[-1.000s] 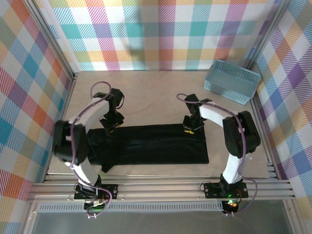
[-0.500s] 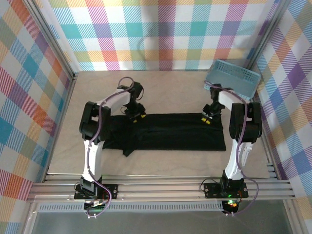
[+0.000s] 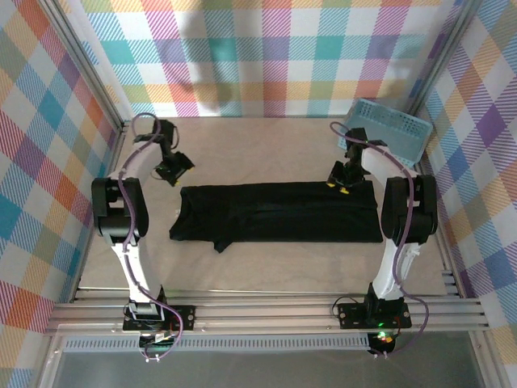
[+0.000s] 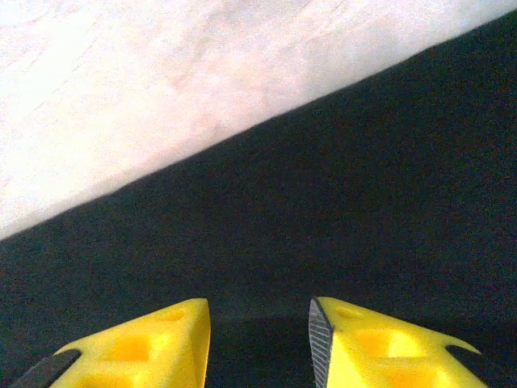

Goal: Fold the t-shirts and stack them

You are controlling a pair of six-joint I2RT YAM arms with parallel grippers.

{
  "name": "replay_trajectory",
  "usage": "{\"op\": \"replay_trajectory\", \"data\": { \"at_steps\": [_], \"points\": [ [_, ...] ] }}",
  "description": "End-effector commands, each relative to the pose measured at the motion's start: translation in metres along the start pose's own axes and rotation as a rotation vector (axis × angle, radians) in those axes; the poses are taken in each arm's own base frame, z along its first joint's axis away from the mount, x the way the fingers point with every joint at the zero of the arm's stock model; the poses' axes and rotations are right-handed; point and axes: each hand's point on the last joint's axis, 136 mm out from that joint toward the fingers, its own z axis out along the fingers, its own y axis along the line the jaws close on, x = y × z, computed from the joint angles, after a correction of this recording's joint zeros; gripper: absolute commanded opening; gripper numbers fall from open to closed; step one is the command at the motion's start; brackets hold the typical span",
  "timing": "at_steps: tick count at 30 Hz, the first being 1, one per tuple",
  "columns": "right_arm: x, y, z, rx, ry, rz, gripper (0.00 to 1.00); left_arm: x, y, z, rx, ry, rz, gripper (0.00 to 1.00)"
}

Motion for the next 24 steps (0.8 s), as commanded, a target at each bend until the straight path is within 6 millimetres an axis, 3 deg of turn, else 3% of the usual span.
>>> {"op": "replay_trajectory", "data": {
  "at_steps": [1,10,13,17,20,24],
  "points": [
    [0.018,-0.004,0.006,-0.024,0.055,0.039,0.38,0.009,-0.003,0.011,0.025,0.045,0.095,0.52],
    [0.039,-0.022,0.017,0.041,0.119,0.073,0.38,0.022,0.0,0.033,0.03,0.115,0.094,0.43],
    [0.04,-0.026,0.016,0.062,0.116,0.075,0.38,0.026,0.017,0.024,-0.052,0.116,0.094,0.43],
    [0.041,-0.026,0.019,0.059,0.125,0.076,0.38,0.024,0.039,-0.001,-0.143,0.038,0.075,0.53],
    [0.046,-0.03,0.025,0.073,0.149,0.073,0.38,0.028,0.037,-0.01,-0.105,0.018,0.038,0.55],
    [0.052,-0.036,0.031,0.092,0.164,0.068,0.38,0.048,0.021,0.004,-0.016,0.087,-0.029,0.54]
  ]
}}
